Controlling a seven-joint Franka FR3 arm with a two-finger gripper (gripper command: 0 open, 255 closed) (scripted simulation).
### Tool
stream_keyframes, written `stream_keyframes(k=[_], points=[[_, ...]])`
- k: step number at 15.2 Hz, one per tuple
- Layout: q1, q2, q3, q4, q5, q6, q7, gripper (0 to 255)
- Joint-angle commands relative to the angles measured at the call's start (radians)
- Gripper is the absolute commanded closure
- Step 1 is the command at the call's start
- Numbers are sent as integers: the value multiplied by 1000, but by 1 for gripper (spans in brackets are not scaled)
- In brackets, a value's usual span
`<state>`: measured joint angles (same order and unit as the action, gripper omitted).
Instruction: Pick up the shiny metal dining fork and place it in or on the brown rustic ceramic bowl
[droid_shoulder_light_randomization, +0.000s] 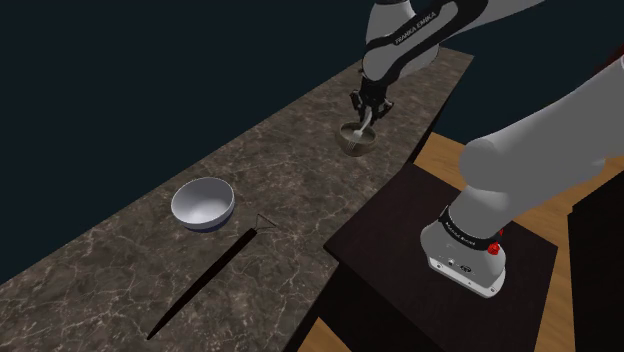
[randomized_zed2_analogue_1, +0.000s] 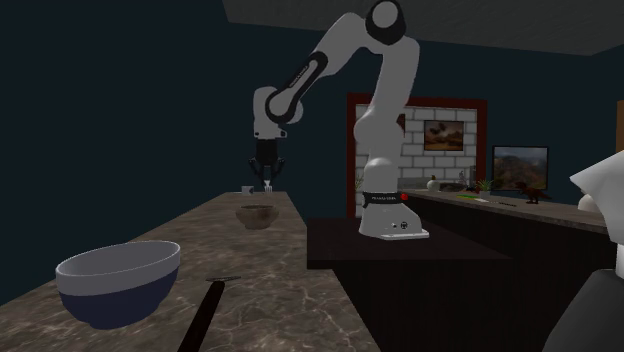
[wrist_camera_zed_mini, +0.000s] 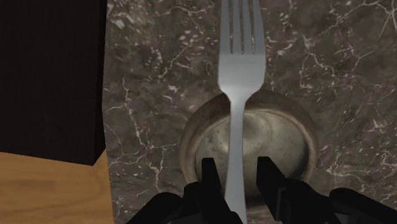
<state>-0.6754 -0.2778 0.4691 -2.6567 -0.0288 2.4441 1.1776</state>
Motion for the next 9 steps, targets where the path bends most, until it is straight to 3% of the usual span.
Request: stream_keyframes(k=[1, 5, 9], points=[[-39, 68, -7, 62, -47, 4, -4, 255], [-101, 215, -29, 202, -145, 0, -8, 255], [-104, 262, -29, 189, -191, 53, 30, 255]])
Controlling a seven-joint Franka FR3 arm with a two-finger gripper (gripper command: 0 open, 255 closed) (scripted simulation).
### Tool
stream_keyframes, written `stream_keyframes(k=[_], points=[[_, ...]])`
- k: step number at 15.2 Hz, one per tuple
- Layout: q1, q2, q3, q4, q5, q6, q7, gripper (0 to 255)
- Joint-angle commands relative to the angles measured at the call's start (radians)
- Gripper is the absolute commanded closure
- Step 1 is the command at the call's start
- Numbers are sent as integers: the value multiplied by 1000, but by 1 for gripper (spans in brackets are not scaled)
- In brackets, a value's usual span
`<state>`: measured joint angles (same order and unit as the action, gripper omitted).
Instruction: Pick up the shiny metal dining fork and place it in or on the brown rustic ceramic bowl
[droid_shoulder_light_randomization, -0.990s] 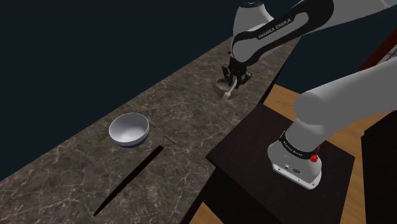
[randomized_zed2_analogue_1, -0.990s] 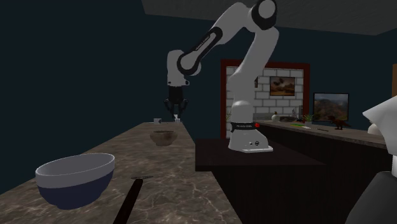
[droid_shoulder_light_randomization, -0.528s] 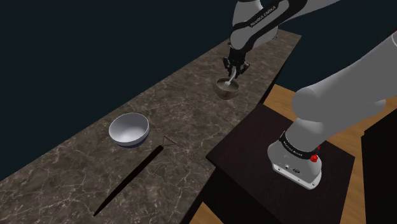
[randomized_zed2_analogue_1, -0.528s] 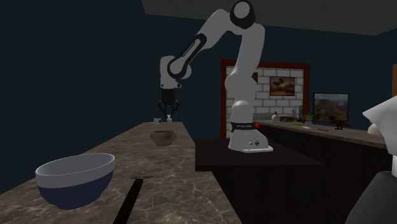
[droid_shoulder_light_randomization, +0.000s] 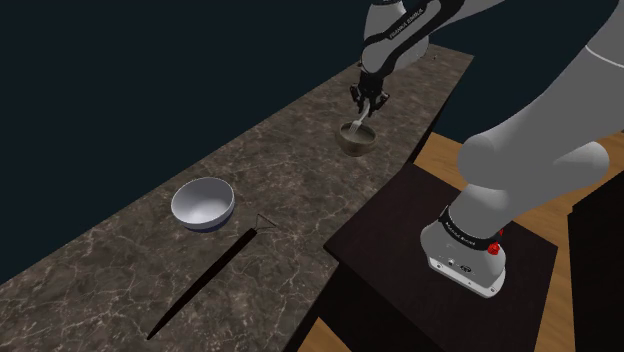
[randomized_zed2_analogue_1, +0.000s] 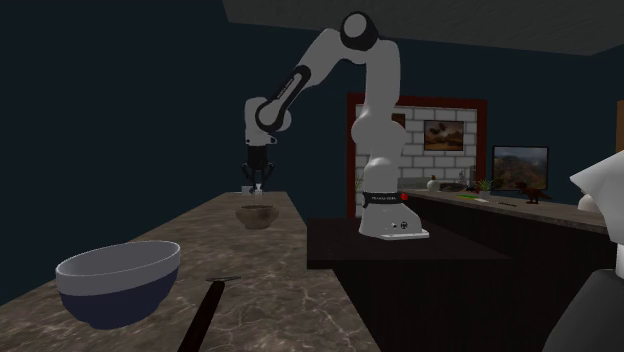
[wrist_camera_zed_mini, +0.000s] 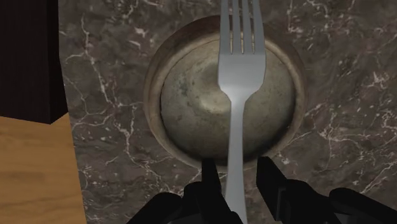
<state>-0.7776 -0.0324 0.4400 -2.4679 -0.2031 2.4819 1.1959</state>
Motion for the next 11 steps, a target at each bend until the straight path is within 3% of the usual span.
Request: stream_keyframes(k=[1, 7, 11], points=[[-3, 30, 0, -2, -29, 28, 23, 255], [-4, 109, -11, -12, -119, 101, 95, 255], [-4, 109, -11, -12, -119, 101, 95, 255]])
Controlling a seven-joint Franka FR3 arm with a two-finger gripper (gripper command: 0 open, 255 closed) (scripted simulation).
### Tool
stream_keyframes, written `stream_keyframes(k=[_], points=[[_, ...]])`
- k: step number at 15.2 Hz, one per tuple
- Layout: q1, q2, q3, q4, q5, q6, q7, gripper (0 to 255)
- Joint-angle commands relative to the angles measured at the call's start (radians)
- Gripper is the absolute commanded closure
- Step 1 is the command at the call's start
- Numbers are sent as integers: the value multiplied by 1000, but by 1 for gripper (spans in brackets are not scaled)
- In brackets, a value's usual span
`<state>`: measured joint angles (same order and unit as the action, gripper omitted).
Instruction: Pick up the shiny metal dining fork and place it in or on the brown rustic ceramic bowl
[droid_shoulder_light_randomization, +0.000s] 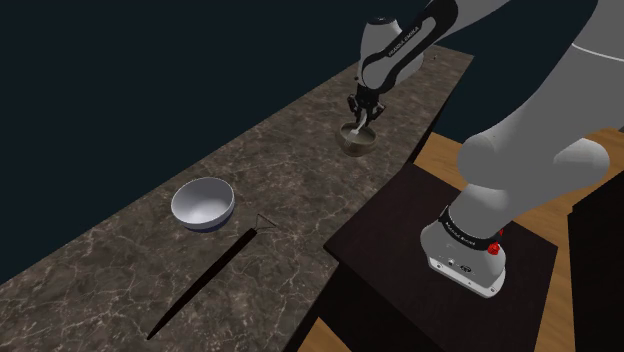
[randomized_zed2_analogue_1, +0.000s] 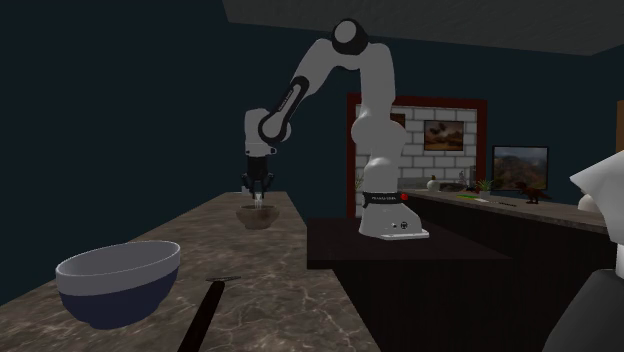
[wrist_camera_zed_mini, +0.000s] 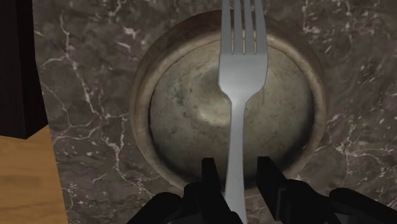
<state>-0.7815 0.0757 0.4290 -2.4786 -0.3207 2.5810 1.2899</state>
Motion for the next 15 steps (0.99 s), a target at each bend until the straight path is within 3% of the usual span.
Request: stream_keyframes(k=[1, 4, 5, 10, 13, 15], points=[[0, 1, 0, -1, -1, 1, 1, 255], [0, 1, 0, -1, -1, 1, 1, 255], [0, 1, 0, -1, -1, 1, 1, 0], [0, 1, 0, -1, -1, 1, 1, 0], [3, -103, 22, 6, 111, -90, -78, 0], [8, -128, 22, 10, 135, -116, -95, 0]])
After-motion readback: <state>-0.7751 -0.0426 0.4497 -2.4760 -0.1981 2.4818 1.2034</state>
